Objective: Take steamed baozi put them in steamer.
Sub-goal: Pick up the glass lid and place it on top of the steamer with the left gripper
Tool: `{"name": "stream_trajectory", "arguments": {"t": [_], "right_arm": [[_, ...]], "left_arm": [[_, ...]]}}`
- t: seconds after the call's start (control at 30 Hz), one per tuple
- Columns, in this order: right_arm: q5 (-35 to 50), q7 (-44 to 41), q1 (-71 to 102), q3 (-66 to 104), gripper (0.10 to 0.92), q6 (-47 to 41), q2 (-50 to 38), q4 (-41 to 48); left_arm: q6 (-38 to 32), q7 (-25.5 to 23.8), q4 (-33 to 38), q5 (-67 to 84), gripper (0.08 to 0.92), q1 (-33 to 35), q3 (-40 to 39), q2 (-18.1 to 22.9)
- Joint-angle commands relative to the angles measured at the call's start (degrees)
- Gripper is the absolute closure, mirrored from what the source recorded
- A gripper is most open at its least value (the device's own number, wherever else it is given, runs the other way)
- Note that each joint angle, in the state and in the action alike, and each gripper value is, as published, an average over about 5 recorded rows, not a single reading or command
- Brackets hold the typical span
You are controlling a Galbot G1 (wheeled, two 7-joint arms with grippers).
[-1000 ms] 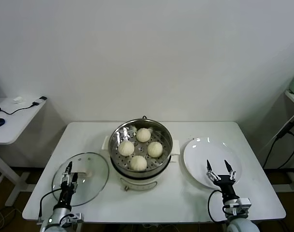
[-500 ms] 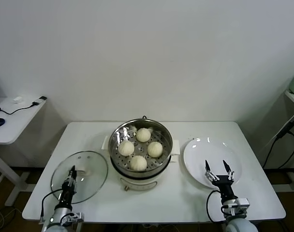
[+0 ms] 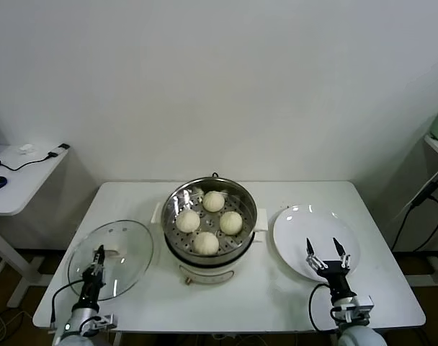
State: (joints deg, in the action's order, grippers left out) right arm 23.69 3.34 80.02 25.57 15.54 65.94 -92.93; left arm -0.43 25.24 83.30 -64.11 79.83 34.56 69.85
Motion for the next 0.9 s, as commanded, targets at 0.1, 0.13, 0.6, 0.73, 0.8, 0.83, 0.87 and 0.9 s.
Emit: {"name": "stream_trajectory", "arguments": {"t": [0.1,0.13,0.6,0.73,0.8,0.83,0.87,0.9], "right_arm": [[-2.3,2.6,0.0,0.2,0.203,-3.5,-0.8,-1.5],[-2.5,2.7,0.1,0.2,0.203,-3.7,-0.8,-1.5],[-3.5,1.8,2.1,1.5,0.203,-2.1,-0.7,-1.1],[-3.6,1.5,2.2,1.6,0.203,-1.6,-0.7,-0.7],[-3.7,1.4,2.3,1.6,0.203,-1.4,-0.7,-0.5],[-3.7,1.4,2.4,1.6,0.203,-1.2,-0.7,-0.4],[-3.7,1.3,2.5,1.6,0.203,-1.1,-0.7,-0.2],[-3.7,1.2,2.5,1.6,0.203,-1.0,-0.7,-0.1]], "left_arm": [[13.5,-19.3,30.7,10.7,0.875,8.7,6.5,-7.3],[14.9,-21.1,32.2,10.7,0.875,8.4,6.6,-7.9],[30.8,-33.7,44.1,-5.2,0.875,-1.1,-11.8,-6.9],[34.5,-36.6,43.6,-11.0,0.875,-5.9,-21.4,-3.7],[36.0,-38.3,43.0,-12.9,0.875,-8.0,-25.3,-1.7],[36.9,-39.2,42.7,-13.6,0.875,-9.0,-27.4,-0.4],[37.6,-39.9,42.3,-14.3,0.875,-9.8,-29.0,0.8],[38.3,-40.6,41.9,-15.1,0.875,-10.7,-30.6,2.1]]}}
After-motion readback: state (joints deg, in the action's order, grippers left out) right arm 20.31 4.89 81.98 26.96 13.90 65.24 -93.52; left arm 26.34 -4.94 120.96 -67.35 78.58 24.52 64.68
